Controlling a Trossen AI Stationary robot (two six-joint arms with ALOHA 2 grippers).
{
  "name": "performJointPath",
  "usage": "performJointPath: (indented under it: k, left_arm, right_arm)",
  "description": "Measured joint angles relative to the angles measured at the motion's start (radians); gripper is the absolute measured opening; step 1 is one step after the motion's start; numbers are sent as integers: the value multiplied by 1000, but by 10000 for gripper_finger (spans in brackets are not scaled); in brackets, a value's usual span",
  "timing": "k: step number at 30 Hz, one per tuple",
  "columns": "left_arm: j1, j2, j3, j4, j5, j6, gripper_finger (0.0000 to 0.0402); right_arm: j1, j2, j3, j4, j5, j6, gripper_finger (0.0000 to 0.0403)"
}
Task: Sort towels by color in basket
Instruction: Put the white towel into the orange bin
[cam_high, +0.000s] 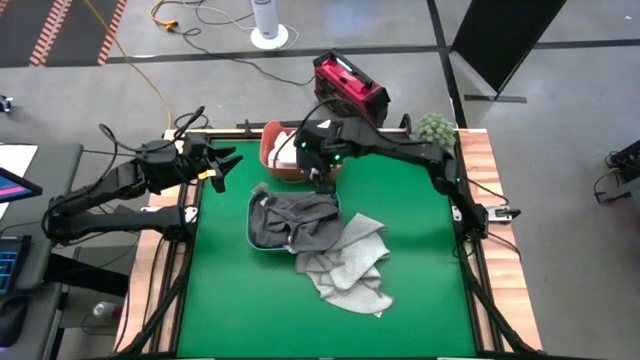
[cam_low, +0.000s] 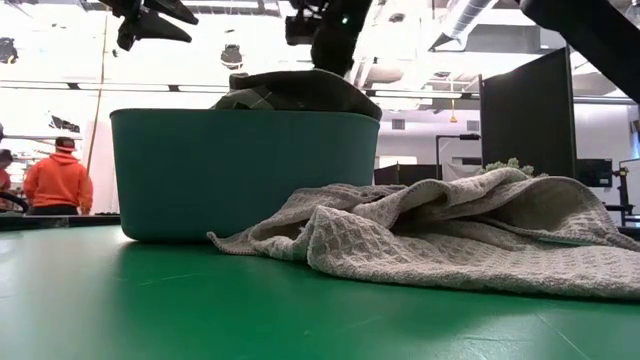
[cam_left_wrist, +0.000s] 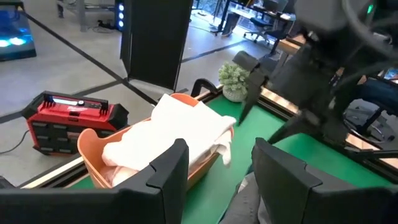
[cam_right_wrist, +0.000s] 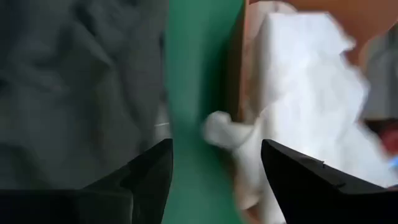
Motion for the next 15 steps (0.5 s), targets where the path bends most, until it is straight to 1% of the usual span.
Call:
performJointPath:
  k: [2,4,6,9,12,15]
  left_arm:
    - [0,0,0,1,0,3,167]
    - [0,0,0,0,0,3,167]
    - [0,0,0,0,0,3,167]
    - [0,0,0,0,0,2,167]
    - [0,0,0,0,0,1,167]
    - [0,0,0,0,0,1,167]
  right_arm:
    - [11,9,-2,29,37,-61,280]
    - [14,13,0,75,43,-84,280]
    - [7,14,-4,79,53,-84,280]
    - [-16,14,-60,105,59,-63,270]
    - [-43,20,-90,45,44,-49,244]
    - [-56,13,-140,62,29,-51,204]
